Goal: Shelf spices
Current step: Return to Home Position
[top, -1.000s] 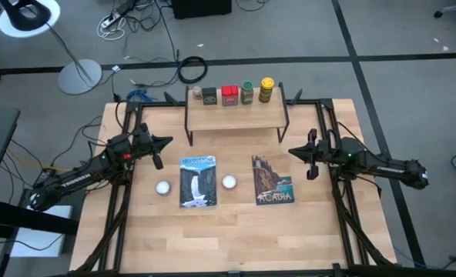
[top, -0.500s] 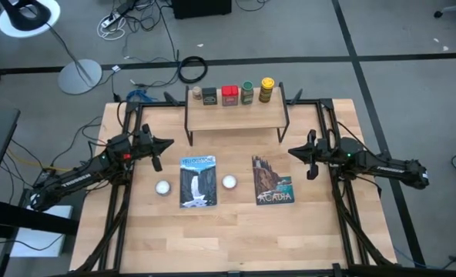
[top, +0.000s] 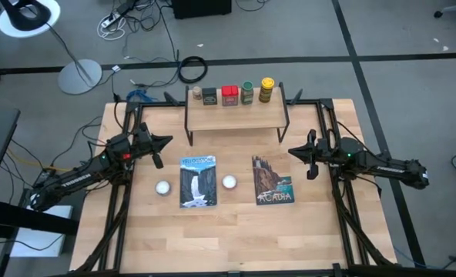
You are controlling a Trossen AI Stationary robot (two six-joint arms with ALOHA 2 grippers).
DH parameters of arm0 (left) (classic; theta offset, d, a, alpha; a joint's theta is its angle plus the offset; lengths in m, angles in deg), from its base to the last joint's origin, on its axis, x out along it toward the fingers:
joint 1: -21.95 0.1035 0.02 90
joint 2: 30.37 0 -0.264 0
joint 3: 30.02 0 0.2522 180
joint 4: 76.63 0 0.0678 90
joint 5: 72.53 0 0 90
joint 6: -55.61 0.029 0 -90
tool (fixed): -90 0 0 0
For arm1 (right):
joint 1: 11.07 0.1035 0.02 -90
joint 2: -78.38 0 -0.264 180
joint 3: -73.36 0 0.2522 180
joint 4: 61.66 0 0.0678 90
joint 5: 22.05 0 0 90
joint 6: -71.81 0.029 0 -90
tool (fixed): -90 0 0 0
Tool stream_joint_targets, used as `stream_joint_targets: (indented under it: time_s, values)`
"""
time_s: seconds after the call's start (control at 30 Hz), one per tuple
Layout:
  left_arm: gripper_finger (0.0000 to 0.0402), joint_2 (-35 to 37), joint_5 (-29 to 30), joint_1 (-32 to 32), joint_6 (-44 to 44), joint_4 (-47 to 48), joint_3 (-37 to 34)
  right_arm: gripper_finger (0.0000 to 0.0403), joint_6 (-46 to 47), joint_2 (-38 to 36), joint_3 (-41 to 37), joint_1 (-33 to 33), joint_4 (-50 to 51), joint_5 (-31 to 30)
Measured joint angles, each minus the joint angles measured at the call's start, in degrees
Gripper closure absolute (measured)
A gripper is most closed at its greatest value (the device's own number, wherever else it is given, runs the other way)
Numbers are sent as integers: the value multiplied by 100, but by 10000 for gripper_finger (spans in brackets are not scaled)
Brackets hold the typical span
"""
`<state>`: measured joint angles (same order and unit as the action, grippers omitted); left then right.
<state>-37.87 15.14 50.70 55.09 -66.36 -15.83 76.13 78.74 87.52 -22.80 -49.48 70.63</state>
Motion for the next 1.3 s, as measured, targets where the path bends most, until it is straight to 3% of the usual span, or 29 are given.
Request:
stream_joint_targets:
  time_s: [1.3]
  values:
    - [392, 0, 13, 0, 3, 2, -2, 397, 2, 0, -2, 1, -2, -2]
